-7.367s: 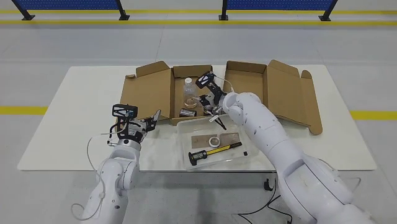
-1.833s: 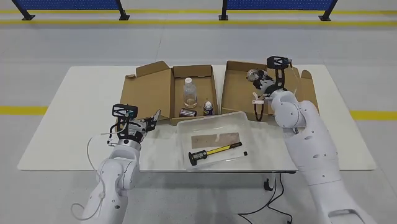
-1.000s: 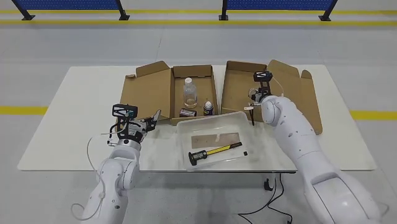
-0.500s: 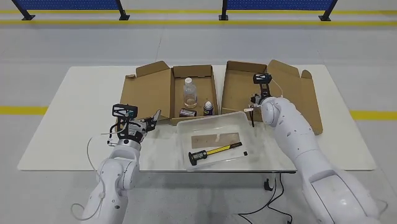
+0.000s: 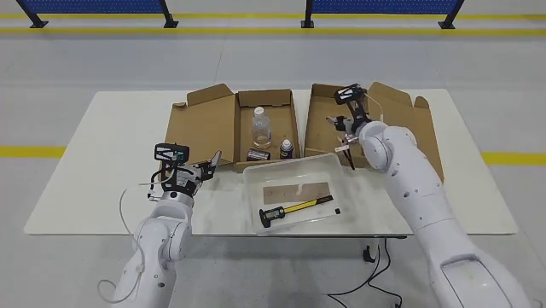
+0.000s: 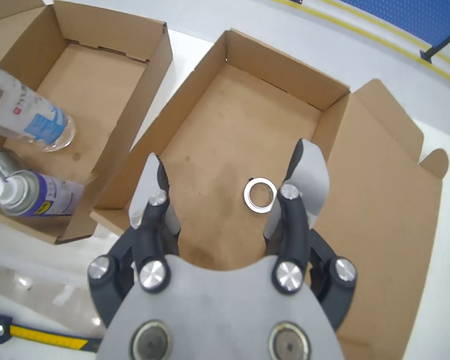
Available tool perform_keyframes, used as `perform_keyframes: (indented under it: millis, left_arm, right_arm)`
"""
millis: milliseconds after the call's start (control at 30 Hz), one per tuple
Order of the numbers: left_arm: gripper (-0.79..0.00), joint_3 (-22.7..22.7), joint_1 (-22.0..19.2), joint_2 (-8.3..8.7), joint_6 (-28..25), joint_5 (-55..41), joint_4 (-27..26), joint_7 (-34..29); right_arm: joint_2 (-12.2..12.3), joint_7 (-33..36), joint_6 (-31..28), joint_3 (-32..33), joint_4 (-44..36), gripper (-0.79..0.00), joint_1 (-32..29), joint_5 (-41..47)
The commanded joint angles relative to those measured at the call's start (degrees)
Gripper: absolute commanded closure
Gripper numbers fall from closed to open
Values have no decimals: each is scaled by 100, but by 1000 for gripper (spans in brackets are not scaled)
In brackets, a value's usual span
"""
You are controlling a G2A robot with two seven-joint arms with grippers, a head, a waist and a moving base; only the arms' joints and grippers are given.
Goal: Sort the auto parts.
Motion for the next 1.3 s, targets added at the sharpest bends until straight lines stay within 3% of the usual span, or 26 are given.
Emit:
perform_keyframes:
  millis: [0,200,433,700,1100,1267]
  left_arm:
    - [-785,0,0,0,0,0,0,0]
    - [-785,0,0,0,0,0,0,0]
    - [-785,0,0,0,0,0,0,0]
    - [-785,0,0,0,0,0,0,0]
    - [-785,0,0,0,0,0,0,0]
    - [-785,0,0,0,0,0,0,0]
  right_arm:
    - [117,390,-277,180,-995,-767,-381,-272]
    - [317,1457,-1226,477,-2840,-785,-1221,-406]
    - [351,2613,-2073,158,-3665,-785,-1554,232]
    - [359,3840,-2669,-210,-3651,-785,-1381,1418]
    - [583,4035,-2477,-1549,-2957,-785,-637,2280]
    - [662,4071,-2440,-1731,-2877,-785,-515,2395]
